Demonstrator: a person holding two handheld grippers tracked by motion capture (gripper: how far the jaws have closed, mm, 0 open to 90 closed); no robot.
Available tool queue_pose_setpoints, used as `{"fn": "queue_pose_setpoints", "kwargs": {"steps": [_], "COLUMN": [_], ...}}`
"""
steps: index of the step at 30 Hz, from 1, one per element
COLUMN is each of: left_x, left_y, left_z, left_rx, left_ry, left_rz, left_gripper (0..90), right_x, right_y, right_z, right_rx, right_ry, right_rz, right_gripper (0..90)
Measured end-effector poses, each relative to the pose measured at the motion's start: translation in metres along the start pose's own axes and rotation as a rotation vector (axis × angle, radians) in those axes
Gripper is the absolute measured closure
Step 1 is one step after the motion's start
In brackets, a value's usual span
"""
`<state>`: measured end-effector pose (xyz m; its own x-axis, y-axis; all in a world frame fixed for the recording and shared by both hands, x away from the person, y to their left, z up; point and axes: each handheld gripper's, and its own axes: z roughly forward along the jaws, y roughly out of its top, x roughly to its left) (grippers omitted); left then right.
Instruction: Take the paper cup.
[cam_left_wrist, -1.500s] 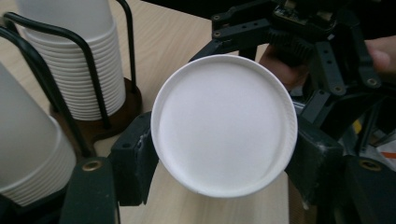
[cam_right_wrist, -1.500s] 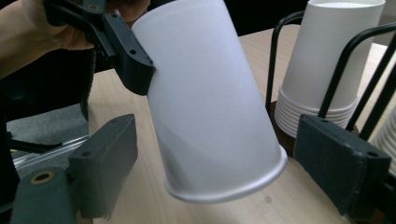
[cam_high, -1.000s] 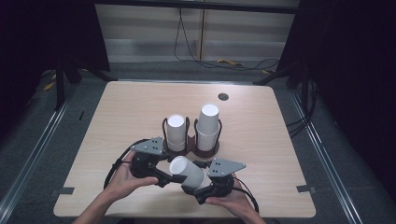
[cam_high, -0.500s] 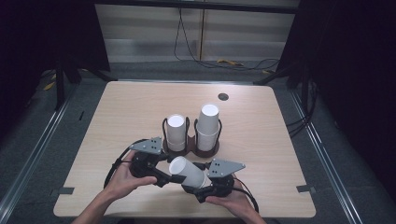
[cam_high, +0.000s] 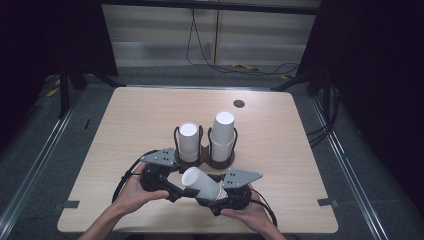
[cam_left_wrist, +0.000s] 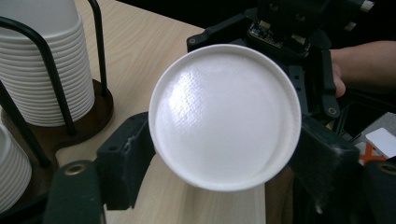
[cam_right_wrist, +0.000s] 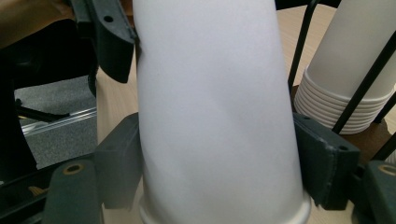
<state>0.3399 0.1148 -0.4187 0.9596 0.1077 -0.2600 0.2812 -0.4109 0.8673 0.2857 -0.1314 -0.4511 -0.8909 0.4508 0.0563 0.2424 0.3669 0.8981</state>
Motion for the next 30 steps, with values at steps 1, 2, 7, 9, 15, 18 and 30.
{"fn": "queue_pose_setpoints", "kwargs": {"steps": [1, 2, 7, 9, 15, 18, 30], "left_x": [0.0, 0.0, 0.002, 0.004, 0.007, 0.009, 0.01], "left_y": [0.0, 0.0, -0.001, -0.001, -0.001, -0.001, 0.002], "left_z": [0.0, -0.001, -0.005, -0.007, -0.014, -0.014, -0.013], "left_rx": [-0.002, 0.0, -0.008, -0.011, -0.005, 0.0, 0.035], "left_ry": [-0.001, 0.005, 0.037, 0.047, 0.07, 0.079, 0.092], "left_rz": [0.002, 0.009, -0.003, -0.005, -0.007, -0.001, 0.058], "left_gripper": [21.8, 21.8, 16.6, 16.6, 16.7, 16.7, 22.0], "right_x": [0.0, 0.0, -0.001, -0.002, -0.008, -0.009, -0.013], "right_y": [0.0, 0.001, 0.001, 0.002, 0.001, 0.001, 0.002], "right_z": [0.0, 0.0, -0.001, -0.001, -0.003, -0.005, -0.01], "right_rx": [-0.001, -0.001, 0.004, 0.005, 0.033, 0.046, 0.131], "right_ry": [0.0, -0.001, -0.002, -0.004, -0.014, -0.017, -0.038], "right_rz": [0.001, 0.002, 0.004, 0.005, 0.033, 0.04, 0.049], "right_gripper": [25.3, 25.3, 25.4, 25.5, 25.9, 26.0, 26.7]}}
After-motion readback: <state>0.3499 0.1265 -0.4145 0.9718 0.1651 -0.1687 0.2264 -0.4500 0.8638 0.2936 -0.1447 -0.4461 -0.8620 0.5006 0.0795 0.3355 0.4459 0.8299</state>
